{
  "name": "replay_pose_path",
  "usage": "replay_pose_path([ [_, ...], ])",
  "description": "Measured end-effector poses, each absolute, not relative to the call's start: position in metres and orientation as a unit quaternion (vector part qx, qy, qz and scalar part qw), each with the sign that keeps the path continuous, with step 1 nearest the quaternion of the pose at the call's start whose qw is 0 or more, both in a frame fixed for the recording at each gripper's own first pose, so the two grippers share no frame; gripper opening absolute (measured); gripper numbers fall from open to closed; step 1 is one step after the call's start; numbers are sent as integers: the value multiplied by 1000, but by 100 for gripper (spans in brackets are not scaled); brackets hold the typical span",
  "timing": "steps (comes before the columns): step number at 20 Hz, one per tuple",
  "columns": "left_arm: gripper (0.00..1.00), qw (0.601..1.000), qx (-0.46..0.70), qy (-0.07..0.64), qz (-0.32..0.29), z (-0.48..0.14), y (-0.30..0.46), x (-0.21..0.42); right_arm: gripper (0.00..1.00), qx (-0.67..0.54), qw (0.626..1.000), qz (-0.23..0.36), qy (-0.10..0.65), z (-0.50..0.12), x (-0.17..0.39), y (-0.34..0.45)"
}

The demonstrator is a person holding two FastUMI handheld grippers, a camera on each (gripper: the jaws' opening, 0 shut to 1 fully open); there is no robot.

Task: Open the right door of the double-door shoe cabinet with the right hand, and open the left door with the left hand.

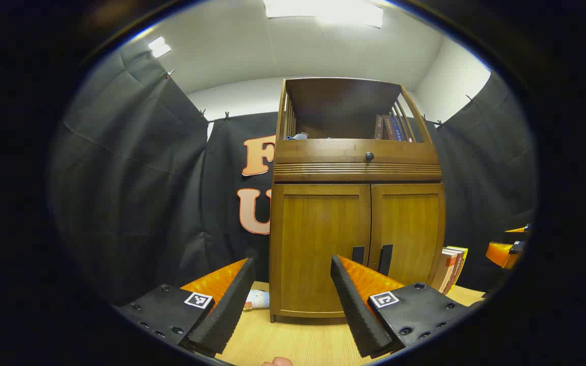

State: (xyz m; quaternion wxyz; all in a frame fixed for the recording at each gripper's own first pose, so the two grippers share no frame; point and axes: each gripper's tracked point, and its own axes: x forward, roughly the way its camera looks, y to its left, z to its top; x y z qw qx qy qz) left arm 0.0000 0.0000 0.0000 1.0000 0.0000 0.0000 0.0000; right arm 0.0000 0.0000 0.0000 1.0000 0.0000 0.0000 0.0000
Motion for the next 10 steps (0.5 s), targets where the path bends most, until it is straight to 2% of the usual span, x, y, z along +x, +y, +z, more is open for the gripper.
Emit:
replay_pose_path([
  [1,94,1000,2,0,1,0,1,1,98,0,1000,0,0,-1,0,0],
  [2,94,1000,4,0,0,1,2,1,93,0,1000,1,0,-1,0,1],
  [3,94,1000,4,-1,0,1,1,1,98,3,1000,3,-1,0,0,3],
  [5,94,1000,7,-2,1,1,1,2,98,11,1000,6,-2,-1,1,5],
  [6,94,1000,8,-3,4,2,3,3,93,12,1000,6,-1,-1,1,6],
  [7,96,1000,7,-5,5,4,2,5,93,11,1000,5,0,-2,0,6],
  [9,94,1000,2,-9,4,6,0,5,93,3,1000,3,-2,-1,1,5],
  [10,94,1000,2,-9,2,6,1,6,89,-1,1000,1,-2,-1,1,4],
])
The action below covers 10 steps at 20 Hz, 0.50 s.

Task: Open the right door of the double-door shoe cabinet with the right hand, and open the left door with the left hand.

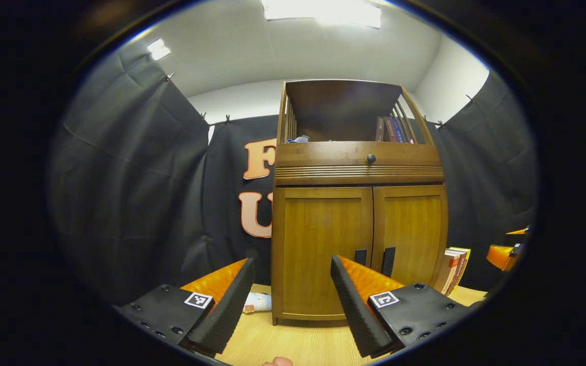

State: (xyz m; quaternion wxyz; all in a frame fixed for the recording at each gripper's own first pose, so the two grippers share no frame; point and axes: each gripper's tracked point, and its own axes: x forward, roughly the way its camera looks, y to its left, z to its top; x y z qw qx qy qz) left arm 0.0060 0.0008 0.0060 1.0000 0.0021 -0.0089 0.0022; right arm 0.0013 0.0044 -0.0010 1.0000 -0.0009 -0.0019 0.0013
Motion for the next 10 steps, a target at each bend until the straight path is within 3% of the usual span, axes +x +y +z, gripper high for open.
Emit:
replay_pose_path([
  [5,94,1000,10,-11,1,8,0,5,98,5,1000,4,-7,2,2,8],
  [6,94,1000,10,-11,1,7,-1,5,89,5,1000,5,-7,3,3,7],
  [7,94,1000,10,-11,1,7,0,6,93,4,1000,5,-7,3,3,8],
  [10,94,1000,10,-9,1,6,0,7,93,3,1000,8,-4,0,5,10],
])
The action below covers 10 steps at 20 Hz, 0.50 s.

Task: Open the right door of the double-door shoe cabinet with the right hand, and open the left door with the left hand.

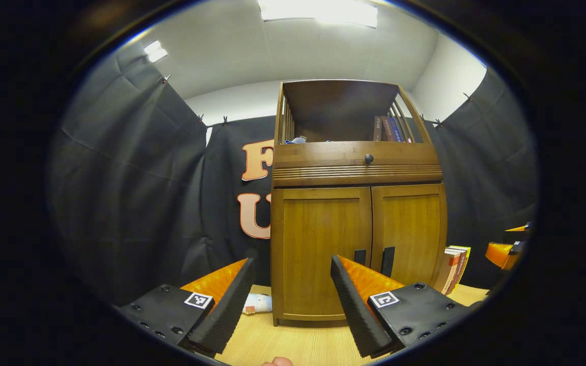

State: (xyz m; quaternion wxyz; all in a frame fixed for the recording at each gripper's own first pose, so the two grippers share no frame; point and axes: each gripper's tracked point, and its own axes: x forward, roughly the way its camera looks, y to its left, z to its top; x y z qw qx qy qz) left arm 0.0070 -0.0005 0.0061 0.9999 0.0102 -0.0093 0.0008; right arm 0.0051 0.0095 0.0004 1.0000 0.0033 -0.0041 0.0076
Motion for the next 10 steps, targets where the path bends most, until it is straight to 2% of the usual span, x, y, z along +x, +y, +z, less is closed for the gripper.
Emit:
replay_pose_path([
  [3,94,1000,9,-7,1,5,-2,6,93,3,1000,8,-5,2,5,11],
  [4,94,1000,7,-7,1,5,-1,7,98,3,1000,8,-7,2,5,10],
  [5,96,1000,5,-8,1,6,-1,8,93,2,1000,8,-8,2,6,10],
  [7,96,1000,6,-8,-1,5,-1,11,93,3,1000,10,-8,2,9,11],
  [8,94,1000,9,-8,1,5,0,12,93,4,1000,11,-8,2,12,12],
  [10,97,1000,11,-6,4,2,2,14,93,7,1000,16,-5,1,17,14],
])
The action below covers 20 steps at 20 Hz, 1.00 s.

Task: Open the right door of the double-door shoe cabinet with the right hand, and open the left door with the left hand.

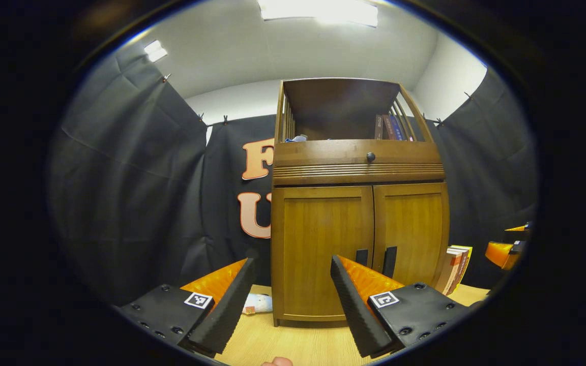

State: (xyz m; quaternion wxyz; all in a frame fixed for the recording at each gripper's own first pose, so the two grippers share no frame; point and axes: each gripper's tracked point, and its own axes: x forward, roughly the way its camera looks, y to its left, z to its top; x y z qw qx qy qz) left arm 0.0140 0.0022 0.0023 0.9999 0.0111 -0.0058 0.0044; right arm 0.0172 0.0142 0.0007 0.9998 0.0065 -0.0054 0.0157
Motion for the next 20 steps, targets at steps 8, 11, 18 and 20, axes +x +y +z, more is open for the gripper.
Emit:
replay_pose_path([
  [8,99,1000,11,-3,11,-4,8,19,98,-2,998,63,-18,12,61,55],
  [11,96,1000,8,-3,5,-7,7,15,93,4,996,87,-20,18,92,80],
  [18,96,1000,4,-1,2,-16,10,14,94,-34,995,94,-23,-10,188,126],
  [20,99,1000,5,5,-2,-21,12,13,94,-42,995,85,-14,-23,213,133],
])
